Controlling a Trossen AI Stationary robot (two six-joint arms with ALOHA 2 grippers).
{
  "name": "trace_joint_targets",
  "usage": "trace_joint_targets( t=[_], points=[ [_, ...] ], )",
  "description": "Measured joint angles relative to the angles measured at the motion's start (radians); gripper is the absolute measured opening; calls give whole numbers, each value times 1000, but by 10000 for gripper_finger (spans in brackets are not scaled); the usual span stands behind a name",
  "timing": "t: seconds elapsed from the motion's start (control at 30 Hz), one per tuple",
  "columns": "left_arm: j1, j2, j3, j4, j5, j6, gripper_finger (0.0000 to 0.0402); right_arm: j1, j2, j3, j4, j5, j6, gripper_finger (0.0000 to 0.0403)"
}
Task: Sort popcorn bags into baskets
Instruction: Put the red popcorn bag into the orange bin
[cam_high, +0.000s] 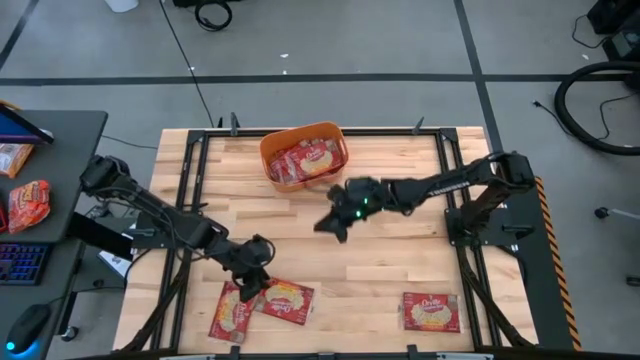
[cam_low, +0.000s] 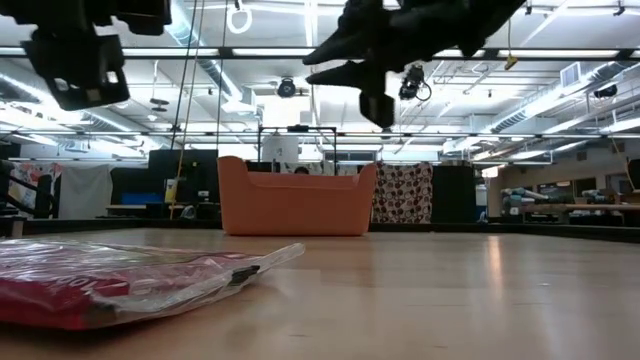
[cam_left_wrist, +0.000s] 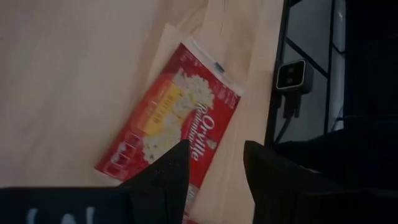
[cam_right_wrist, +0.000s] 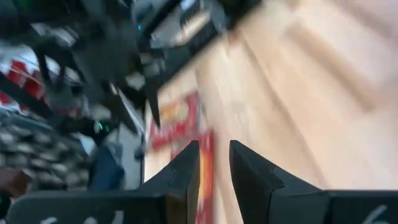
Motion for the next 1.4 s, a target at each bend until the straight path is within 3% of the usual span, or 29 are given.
trace_joint_targets(
  t=[0.13, 0.27, 0.47, 0.7, 0.9, 1.03, 1.17, 1.4],
  points=[
    [-45, 28, 0, 21, -34, -38, 156, 86, 0, 0, -117, 66, 30, 112],
    [-89, 96, 1, 60, -37, -56, 156, 156, 0, 0, -196, 61, 119, 139],
    [-130, 174, 0, 62, -35, -105, 156, 307, 0, 0, -448, -115, 183, 157],
    [-141, 184, 0, 67, -35, -180, 156, 538, 0, 0, -789, -333, 203, 158],
    [-140, 184, 0, 66, -38, -181, 156, 707, 0, -5, -872, -296, 229, 158],
    [-140, 184, 0, 66, -39, -182, 156, 764, 0, -51, -875, -226, 330, 158],
    [-140, 184, 0, 66, -39, -182, 156, 781, 0, -109, -877, -216, 423, 153],
    [-138, 184, 0, 71, -39, -207, 156, 731, 0, -180, -843, -205, 448, 148]
  ],
)
